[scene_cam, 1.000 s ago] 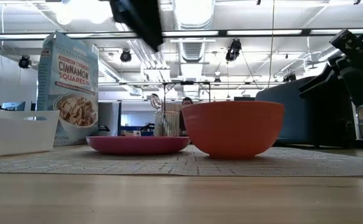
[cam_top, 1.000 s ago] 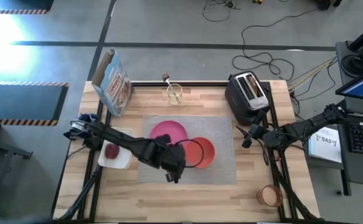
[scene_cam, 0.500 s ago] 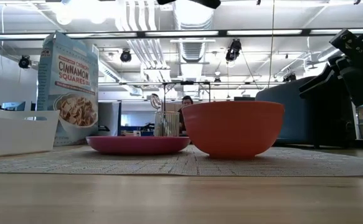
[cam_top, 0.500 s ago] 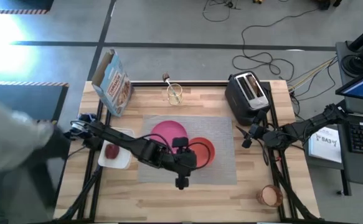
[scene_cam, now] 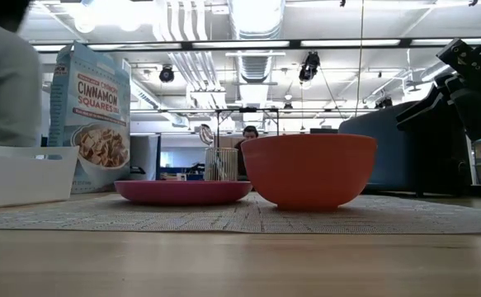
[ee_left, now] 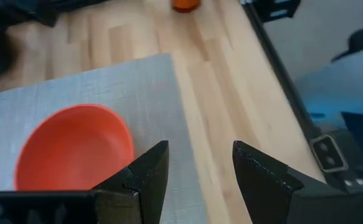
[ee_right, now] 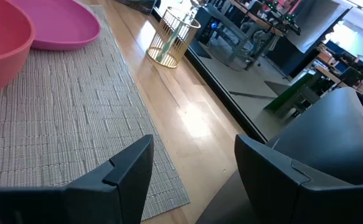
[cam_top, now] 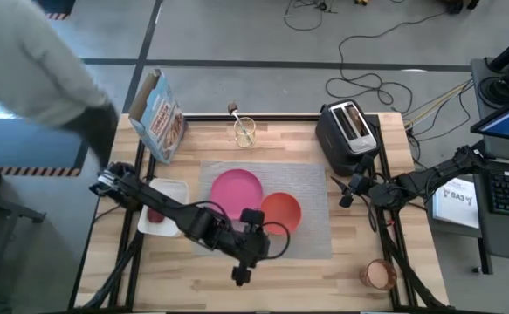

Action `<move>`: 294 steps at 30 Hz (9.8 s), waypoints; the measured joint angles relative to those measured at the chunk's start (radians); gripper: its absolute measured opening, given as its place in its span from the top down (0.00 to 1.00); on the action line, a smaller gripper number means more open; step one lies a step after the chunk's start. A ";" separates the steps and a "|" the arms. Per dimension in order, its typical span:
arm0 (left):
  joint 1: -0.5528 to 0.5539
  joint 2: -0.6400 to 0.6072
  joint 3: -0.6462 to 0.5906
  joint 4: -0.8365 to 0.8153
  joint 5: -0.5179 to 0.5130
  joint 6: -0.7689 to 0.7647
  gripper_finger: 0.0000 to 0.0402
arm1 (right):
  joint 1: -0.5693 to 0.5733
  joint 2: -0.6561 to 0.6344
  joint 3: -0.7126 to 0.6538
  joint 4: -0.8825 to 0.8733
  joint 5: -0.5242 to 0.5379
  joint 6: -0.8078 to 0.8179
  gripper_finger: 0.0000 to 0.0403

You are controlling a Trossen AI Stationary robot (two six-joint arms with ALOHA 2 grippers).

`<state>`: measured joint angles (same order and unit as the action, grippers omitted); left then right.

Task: Arrange a breakfast setting
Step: Put the glass of milk on the grey table mat to the top of the orange bowl

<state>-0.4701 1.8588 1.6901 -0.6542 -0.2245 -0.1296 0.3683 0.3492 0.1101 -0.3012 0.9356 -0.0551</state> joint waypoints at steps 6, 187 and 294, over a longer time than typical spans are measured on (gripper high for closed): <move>0.003 -0.021 -0.001 -0.090 0.000 -0.029 0.60 | -0.004 0.000 0.000 -0.003 0.019 -0.029 0.47; 0.007 -0.447 -0.601 0.363 0.078 0.036 0.60 | 0.566 1.322 1.270 -1.030 -1.172 2.047 0.98; 0.071 -0.540 -0.631 0.253 0.065 -0.194 0.60 | -0.443 1.441 1.520 -0.968 -0.782 0.240 0.98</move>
<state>-0.3992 1.3190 1.0588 -0.4009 -0.1591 -0.3237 -0.0746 1.7906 1.6299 -1.2688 0.1531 0.1852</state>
